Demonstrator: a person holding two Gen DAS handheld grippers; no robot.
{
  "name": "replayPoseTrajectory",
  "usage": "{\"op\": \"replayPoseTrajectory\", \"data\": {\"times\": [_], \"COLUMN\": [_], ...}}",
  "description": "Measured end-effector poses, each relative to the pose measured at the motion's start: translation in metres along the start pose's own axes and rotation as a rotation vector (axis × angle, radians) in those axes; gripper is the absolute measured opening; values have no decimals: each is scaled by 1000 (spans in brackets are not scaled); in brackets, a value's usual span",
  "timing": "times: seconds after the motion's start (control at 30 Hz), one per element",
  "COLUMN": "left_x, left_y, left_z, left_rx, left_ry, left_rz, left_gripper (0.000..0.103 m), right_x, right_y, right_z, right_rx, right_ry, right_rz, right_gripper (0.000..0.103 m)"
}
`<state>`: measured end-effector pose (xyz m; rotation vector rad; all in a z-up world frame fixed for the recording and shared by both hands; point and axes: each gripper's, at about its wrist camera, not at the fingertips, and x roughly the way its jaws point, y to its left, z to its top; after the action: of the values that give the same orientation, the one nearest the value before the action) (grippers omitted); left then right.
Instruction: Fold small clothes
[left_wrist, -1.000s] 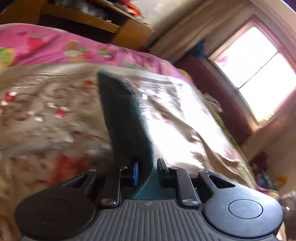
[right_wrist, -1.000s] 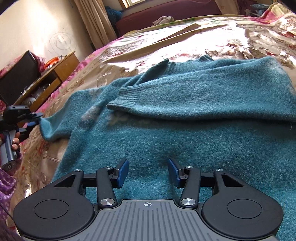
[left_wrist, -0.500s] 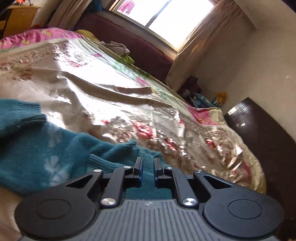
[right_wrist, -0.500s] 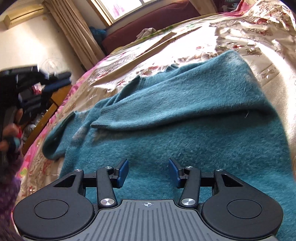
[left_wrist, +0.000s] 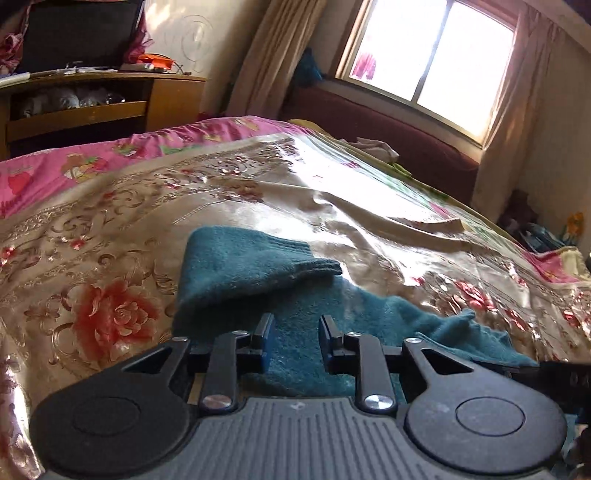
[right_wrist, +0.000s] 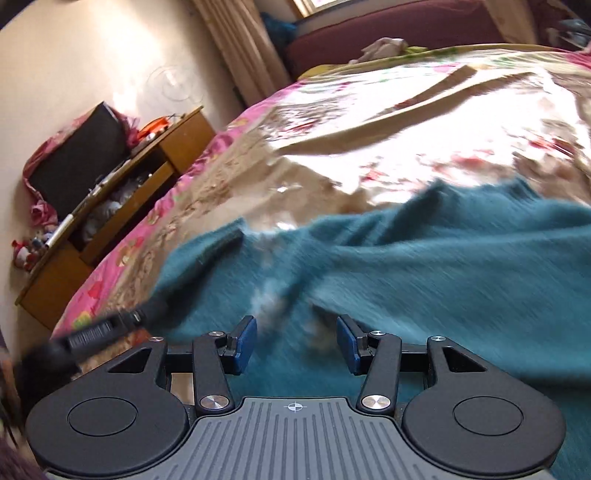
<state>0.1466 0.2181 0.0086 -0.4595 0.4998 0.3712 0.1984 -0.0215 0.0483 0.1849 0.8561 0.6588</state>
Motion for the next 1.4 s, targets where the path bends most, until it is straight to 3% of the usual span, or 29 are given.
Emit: {"op": "replayPoseTrajectory", "data": {"times": [0.17,0.37,0.77,0.83,0.9,0.93,1.0,1.2,1.4], "left_x": [12,21,21,20,20,19,18,12,-13], "left_y": [11,20,26,27,25,23,20,16,-2], "left_z": [-20,-34,-37,-38,-39,-40,-41,-41,-46], "left_rx": [-48,-26,-50,-53,-42,-32,-16,-2,72], "left_ry": [7,8,0,-2,-8,-10,-18,-48,-160], "left_rz": [1,-19,-42,-40,-38,-38,-37,-56,-111], "left_gripper": [32,33,38,38,39,41,43,53,76], "right_x": [63,128,165,168,170,172,167,113,25], "right_y": [23,34,43,43,42,41,41,34,-16], "right_z": [39,50,53,54,55,57,60,73,77], "right_rx": [83,223,258,262,274,287,290,259,307], "right_ry": [39,106,99,103,105,105,92,1,-113], "right_rz": [57,119,85,64,41,46,65,140,106], "right_gripper": [50,52,52,46,25,22,13,9,9]}}
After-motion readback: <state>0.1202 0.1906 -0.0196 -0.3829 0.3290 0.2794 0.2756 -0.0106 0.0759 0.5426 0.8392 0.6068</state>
